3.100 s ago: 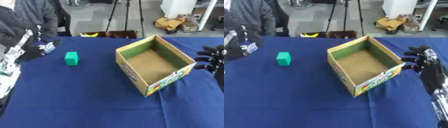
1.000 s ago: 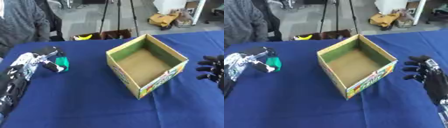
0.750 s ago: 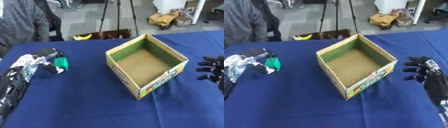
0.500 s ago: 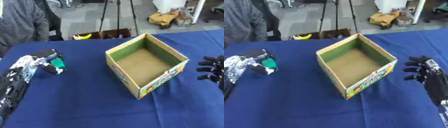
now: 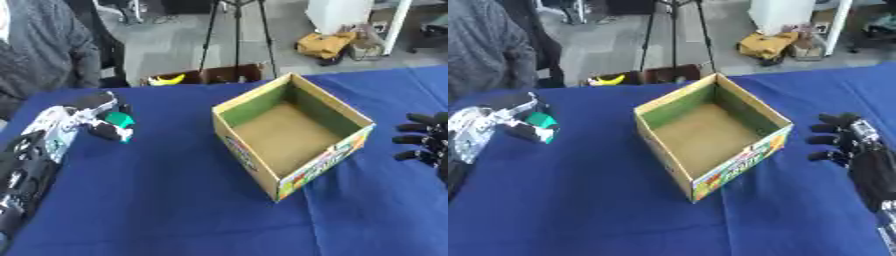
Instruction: Pick up objects on the table and place them in the box.
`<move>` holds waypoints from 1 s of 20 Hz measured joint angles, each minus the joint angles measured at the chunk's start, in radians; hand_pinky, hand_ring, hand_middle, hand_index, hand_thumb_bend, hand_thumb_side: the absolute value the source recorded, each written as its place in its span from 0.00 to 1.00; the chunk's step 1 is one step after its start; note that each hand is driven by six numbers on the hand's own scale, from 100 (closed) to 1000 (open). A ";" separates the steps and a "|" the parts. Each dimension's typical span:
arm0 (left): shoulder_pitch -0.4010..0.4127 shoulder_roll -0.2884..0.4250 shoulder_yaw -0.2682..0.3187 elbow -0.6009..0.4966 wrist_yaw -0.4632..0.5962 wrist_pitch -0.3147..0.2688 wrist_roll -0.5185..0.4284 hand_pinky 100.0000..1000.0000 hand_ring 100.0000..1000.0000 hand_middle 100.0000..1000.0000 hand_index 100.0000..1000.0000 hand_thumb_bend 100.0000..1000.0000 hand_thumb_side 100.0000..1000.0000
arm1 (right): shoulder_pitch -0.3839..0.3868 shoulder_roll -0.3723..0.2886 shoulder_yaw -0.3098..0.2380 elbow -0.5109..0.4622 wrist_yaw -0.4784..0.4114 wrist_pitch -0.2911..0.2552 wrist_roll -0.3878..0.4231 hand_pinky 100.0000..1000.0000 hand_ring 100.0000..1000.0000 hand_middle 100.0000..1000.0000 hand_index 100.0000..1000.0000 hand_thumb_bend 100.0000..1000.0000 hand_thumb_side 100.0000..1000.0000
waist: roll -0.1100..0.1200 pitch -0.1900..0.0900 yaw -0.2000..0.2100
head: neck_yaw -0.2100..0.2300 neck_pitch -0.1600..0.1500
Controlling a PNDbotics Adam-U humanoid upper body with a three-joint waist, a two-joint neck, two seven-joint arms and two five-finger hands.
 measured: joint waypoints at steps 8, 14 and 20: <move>-0.102 -0.107 -0.067 -0.141 0.048 0.003 -0.067 0.37 0.37 0.38 0.66 0.00 0.30 | 0.002 0.010 0.003 0.000 0.000 0.000 0.008 0.54 0.71 0.70 0.86 0.00 1.00 | -0.001 -0.021 -0.034 | 0.013 0.000; -0.135 -0.250 -0.092 -0.116 -0.010 -0.003 -0.078 0.39 0.39 0.40 0.67 0.00 0.30 | -0.017 0.026 0.028 0.000 -0.001 0.005 0.031 0.54 0.71 0.70 0.86 0.00 1.00 | 0.000 -0.020 -0.080 | 0.041 -0.009; -0.129 -0.338 -0.118 -0.070 -0.100 -0.020 -0.088 0.51 0.47 0.48 0.71 0.07 0.35 | -0.034 0.042 0.051 0.000 0.001 0.011 0.058 0.54 0.71 0.70 0.86 0.00 1.00 | 0.011 -0.006 -0.105 | 0.054 -0.020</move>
